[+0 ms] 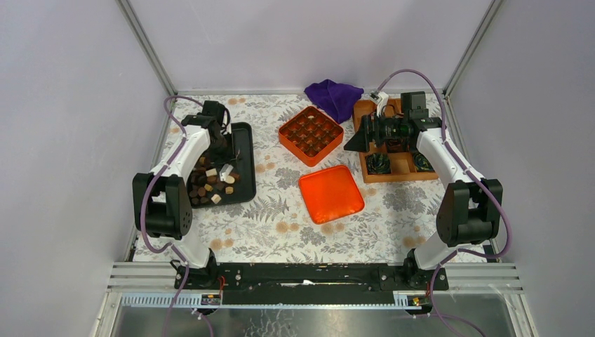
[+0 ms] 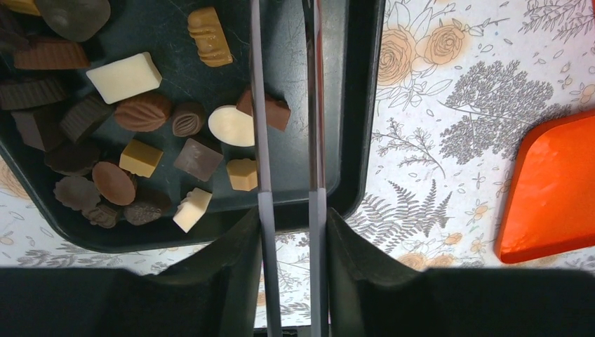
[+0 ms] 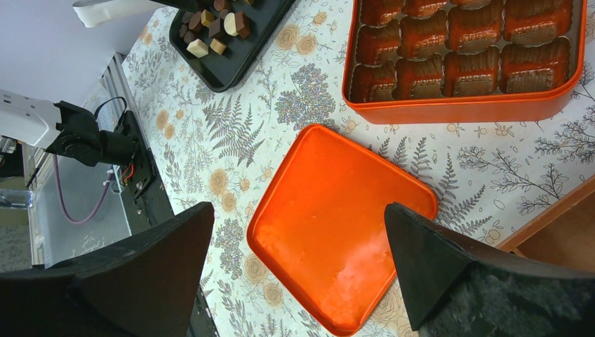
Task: Pack the chocolate
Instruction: Pick up the fake chocolate from the plate, then place the fake chocolate in the packing box.
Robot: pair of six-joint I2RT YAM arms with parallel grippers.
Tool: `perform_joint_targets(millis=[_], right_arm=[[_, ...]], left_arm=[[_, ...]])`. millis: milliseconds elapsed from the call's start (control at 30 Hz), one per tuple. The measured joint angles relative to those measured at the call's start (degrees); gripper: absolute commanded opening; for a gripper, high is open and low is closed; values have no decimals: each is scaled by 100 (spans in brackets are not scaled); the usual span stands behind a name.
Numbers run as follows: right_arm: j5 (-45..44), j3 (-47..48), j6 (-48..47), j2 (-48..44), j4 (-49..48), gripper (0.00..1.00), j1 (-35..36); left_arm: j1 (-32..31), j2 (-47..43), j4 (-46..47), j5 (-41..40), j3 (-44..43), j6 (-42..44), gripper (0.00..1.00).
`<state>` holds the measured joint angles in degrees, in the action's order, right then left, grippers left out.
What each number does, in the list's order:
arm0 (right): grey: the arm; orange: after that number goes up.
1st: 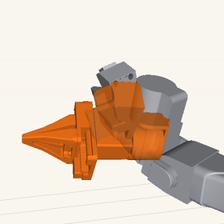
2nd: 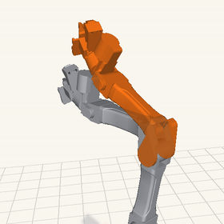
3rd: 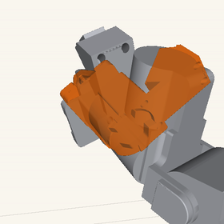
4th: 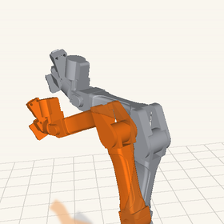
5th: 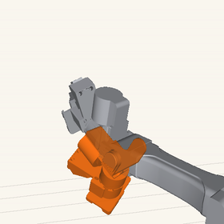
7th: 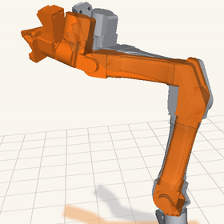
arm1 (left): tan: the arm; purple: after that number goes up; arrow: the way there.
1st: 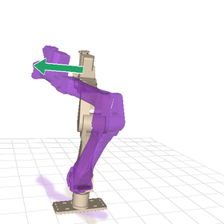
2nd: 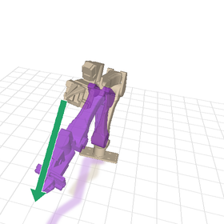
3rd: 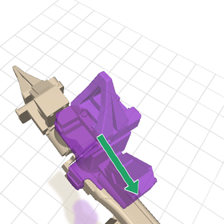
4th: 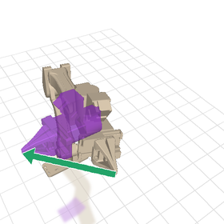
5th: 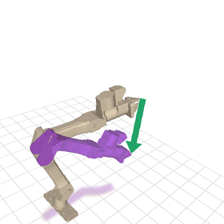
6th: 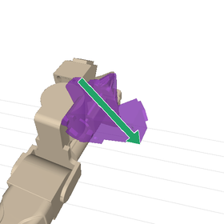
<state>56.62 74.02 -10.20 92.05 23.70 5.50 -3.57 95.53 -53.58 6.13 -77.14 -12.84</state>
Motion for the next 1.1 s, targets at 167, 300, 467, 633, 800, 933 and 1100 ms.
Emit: perform_joint_targets(millis=[167,300,467,633,800,933,1100], right_arm=[[2,0,0,0,0,100,0],[0,0,0,0,0,100,0],[2,0,0,0,0,100,0],[9,0,2,0,0,100,0],[48,0,11,0,0,100,0],[50,0,11,0,0,100,0],[52,0,13,0,-2,100,0]], left_arm=[[0,0,-2,20,0,20,7],[7,0,-2,57,0,17,0],[20,-79,-4,129,0,-11,0],[26,-415,31,481,4,-125,0],[26,-892,619,1447,275,-457,0],[-7,-1019,1432,2256,669,-966,0],[-337,-887,2378,2461,804,-1617,0]])
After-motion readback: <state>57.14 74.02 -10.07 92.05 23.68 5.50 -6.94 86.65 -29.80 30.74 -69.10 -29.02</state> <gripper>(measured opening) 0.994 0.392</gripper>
